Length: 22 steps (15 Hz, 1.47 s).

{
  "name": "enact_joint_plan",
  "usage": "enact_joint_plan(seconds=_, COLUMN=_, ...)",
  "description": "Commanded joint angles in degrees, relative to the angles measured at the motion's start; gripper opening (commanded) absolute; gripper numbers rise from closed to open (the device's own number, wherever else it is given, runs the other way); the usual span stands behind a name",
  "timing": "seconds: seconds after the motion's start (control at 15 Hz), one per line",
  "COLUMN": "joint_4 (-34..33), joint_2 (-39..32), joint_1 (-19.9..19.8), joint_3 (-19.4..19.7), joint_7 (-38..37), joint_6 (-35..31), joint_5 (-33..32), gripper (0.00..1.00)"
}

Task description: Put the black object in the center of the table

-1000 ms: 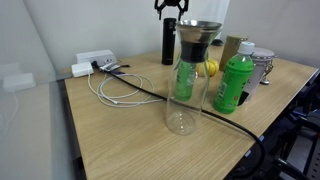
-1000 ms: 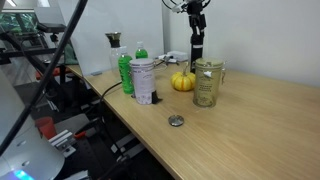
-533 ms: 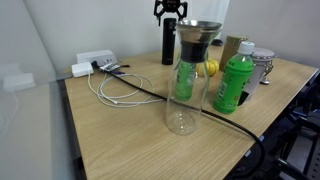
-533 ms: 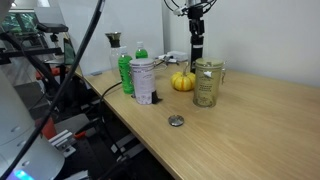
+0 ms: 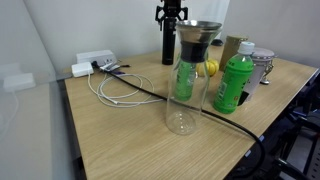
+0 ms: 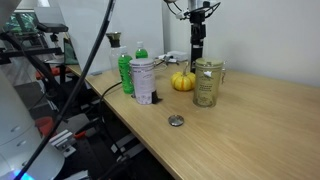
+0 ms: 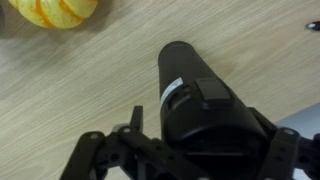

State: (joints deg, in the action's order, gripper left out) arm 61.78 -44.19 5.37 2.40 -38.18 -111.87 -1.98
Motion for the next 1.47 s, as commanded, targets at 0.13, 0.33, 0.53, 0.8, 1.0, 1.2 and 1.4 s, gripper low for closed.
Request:
enact_joint_plan(seconds=0.13, joint_4=-3.08, joint_2=-2.33, joint_1=0.26, joint_3=0.66, joint_7=0.33, joint_6=1.72, joint_5=1.04, gripper=1.00)
enact_joint_plan(seconds=0.33, joint_4=-3.76, joint_2=-2.83, joint_1=0.18, joint_3=0.77, joint_7=0.05, joint_6=1.95, joint_5=1.14, gripper=1.00)
enact_joint_plan(seconds=0.53, joint_4=-3.84, joint_2=-2.90, joint_1=0.05, joint_3=0.79, joint_7=-0.20, joint_6=1.66, joint_5=1.44, gripper=0.73)
enact_joint_plan(seconds=0.8, joint_4=-4.75, joint_2=-2.84, joint_1=-0.05, joint_3=0.83, joint_7=-1.23, joint_6=3.06, joint_5=1.75, gripper=0.56)
enact_joint_plan(seconds=1.0, joint_4=-5.92, joint_2=-3.08, joint_1=-0.13, joint_3=0.92, joint_7=-1.35, joint_6=4.74, joint_5=1.71, gripper=0.46)
enact_joint_plan(seconds=1.2, joint_4=-6.13, joint_2=-3.22, joint_1=-0.23, joint_3=0.88, joint_7=-1.33, joint_6=5.34, joint_5=1.80, gripper=0.46)
enact_joint_plan(seconds=1.4, joint_4=-5.91, joint_2=-3.12, joint_1=-0.47, joint_3=0.59, joint_7=-1.19, joint_6=5.50, joint_5=2.32, gripper=0.46)
